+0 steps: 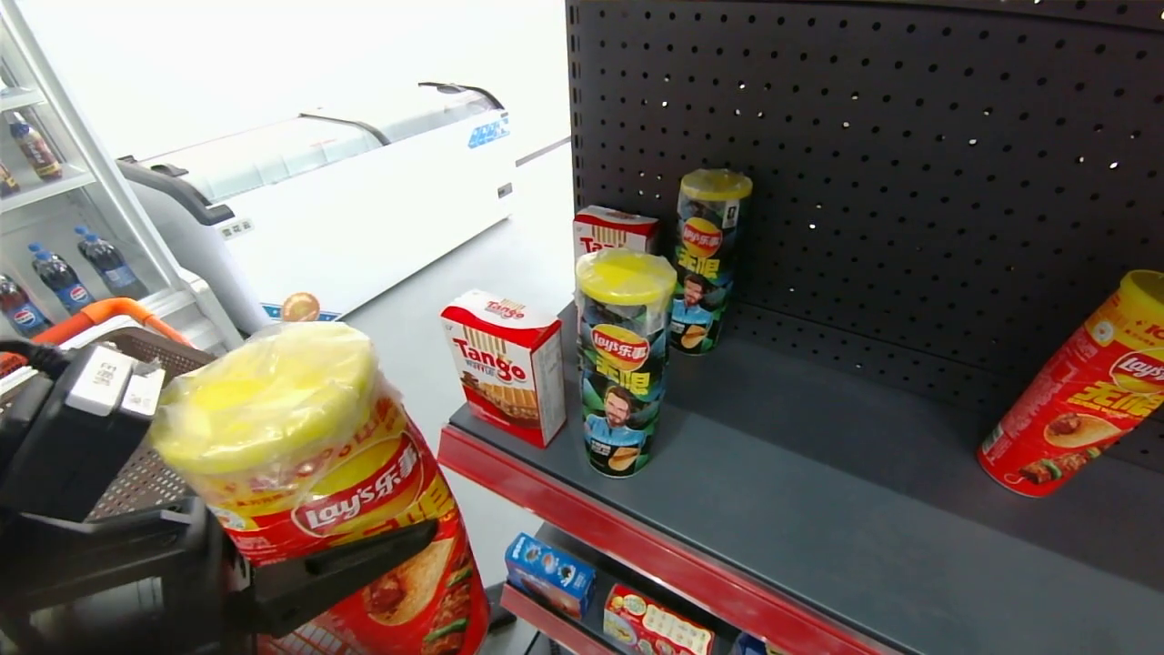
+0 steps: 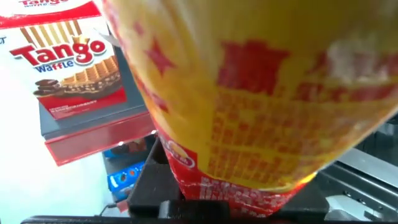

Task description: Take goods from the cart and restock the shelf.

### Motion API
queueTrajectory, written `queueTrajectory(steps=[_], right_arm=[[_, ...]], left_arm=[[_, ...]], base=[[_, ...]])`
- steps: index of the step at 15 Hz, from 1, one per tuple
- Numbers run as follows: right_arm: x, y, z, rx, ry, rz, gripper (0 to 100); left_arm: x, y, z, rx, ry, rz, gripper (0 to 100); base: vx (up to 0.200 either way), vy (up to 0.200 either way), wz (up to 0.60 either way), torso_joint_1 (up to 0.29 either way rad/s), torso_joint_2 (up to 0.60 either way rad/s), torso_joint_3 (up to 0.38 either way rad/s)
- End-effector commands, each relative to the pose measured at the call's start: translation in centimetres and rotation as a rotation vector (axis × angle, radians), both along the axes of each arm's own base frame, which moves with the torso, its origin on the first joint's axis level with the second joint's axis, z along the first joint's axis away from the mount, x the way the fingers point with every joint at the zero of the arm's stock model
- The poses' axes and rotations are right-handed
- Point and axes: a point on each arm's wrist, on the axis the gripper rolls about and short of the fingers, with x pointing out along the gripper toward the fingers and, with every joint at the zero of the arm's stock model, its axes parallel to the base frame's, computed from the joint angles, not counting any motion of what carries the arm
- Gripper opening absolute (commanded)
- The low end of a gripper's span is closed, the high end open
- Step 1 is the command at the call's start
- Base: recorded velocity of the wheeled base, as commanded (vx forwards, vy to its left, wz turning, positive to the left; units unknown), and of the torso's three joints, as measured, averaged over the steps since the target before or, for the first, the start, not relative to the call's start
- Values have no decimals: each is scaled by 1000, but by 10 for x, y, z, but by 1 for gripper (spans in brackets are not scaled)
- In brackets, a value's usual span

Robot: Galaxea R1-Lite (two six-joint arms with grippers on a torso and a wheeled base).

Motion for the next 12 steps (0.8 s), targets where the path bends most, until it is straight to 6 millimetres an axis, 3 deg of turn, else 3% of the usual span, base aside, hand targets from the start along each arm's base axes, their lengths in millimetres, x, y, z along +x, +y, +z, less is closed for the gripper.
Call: queueTrajectory(steps=[1, 3, 12], right_arm=[[0, 0, 0, -1, 2, 0, 100], [0, 0, 0, -1, 1, 0, 100], [0, 0, 0, -1, 1, 0, 100]], left_arm=[[13, -6, -4, 13, 27, -5, 0], [17, -9, -1, 8, 23, -17, 0], [19, -12, 6, -6, 3, -61, 0]], base=[[0, 0, 0, 0, 0, 0], [0, 0, 0, 0, 0, 0], [0, 0, -600, 3, 4, 1]])
